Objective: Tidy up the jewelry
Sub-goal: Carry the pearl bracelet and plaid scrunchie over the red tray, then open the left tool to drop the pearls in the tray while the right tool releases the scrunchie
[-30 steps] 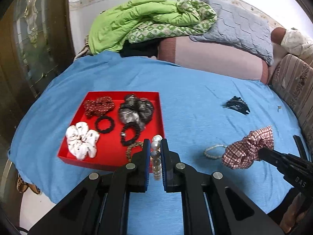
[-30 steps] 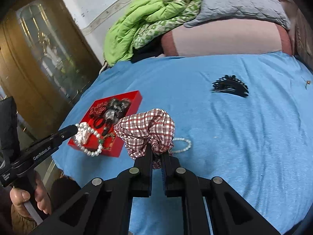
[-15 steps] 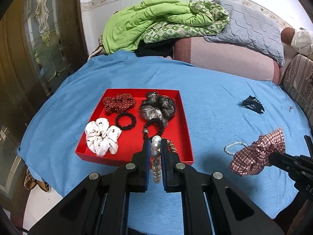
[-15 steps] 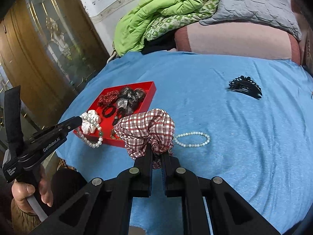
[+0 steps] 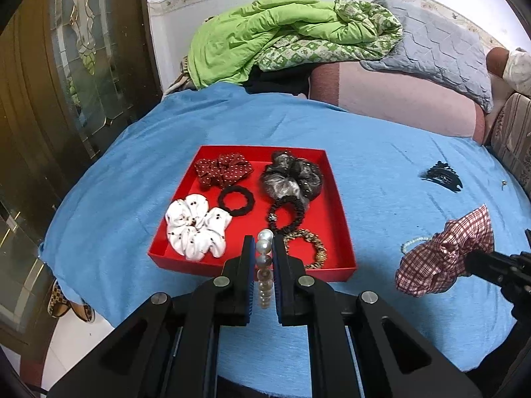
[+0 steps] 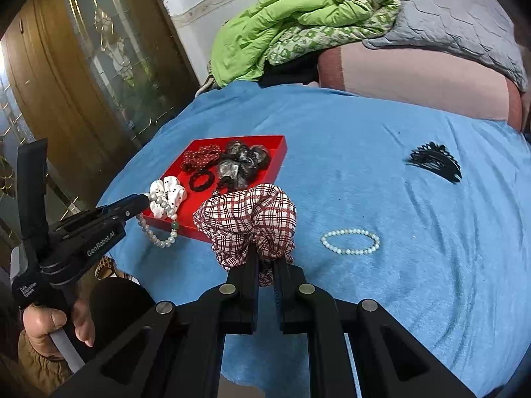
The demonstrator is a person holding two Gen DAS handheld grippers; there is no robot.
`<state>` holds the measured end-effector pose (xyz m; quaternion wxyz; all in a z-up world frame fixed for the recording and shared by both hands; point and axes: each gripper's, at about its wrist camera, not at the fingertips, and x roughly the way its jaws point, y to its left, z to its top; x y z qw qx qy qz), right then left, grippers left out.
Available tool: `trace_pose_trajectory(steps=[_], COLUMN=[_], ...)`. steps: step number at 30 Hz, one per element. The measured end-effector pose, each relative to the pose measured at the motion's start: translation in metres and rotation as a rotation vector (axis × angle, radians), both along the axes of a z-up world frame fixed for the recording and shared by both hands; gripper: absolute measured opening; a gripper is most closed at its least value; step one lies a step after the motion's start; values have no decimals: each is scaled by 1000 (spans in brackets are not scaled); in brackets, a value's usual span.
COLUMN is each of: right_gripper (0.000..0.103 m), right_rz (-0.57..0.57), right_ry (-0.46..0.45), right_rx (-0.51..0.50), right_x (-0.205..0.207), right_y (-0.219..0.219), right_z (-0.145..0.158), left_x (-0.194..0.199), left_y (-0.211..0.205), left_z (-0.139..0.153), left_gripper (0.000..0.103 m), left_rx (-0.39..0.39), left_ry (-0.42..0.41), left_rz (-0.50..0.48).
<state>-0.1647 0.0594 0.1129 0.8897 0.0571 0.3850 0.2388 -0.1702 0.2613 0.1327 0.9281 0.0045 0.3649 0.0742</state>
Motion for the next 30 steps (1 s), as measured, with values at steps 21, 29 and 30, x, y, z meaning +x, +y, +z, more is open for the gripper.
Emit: trace_pose_trajectory(steps=[21,29,30], right_gripper=[9,9,9], right_rz=[151,206,209], right_ry=[11,88,102], right_rx=[-31,-52,-54], right_x=[69,93,96], right_y=[85,119,122], right_z=[4,-32,-37], left_x=[105,128,129], left_y=[88,83,83], left_z=[30,-19,-26], left_gripper=[9,9,9], left_rx=[-283,-296,-289], left_ry=[30,143,158], left_rz=[-35,-75,-69])
